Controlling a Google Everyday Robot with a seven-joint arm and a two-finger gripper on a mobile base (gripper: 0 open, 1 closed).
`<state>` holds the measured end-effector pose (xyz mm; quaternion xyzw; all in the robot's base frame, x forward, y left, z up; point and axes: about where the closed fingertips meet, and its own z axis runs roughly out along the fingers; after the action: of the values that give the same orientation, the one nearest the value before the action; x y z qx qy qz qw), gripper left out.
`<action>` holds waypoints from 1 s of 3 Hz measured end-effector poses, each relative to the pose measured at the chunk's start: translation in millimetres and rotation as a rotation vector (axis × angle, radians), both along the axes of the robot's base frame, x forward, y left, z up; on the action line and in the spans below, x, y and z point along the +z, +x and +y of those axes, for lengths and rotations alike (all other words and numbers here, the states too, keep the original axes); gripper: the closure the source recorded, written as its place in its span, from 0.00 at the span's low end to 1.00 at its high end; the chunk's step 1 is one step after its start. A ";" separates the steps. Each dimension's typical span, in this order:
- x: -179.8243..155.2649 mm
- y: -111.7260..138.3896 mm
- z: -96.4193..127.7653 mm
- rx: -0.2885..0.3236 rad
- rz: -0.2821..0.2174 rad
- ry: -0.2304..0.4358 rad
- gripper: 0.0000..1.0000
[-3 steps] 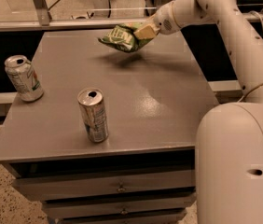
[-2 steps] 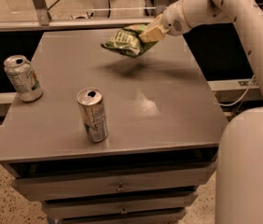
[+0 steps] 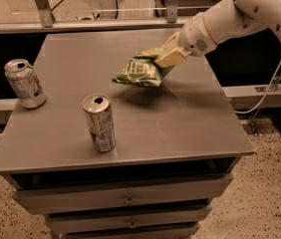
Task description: Move green jalapeno chip bag near redbull can
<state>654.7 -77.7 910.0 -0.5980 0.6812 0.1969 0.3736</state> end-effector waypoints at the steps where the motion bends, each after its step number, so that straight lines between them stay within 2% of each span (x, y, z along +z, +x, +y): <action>1: -3.8 -24.6 -2.1 0.019 -0.003 -0.033 1.00; 2: -5.7 -44.4 -1.7 0.025 0.004 -0.026 1.00; 3: -6.4 -60.0 1.1 0.019 0.025 0.008 1.00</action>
Offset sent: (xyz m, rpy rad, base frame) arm -0.0693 -0.0062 -0.0058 -0.0125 0.0099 0.0222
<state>594.8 -76.7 903.6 -0.6005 0.6794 0.2106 0.3653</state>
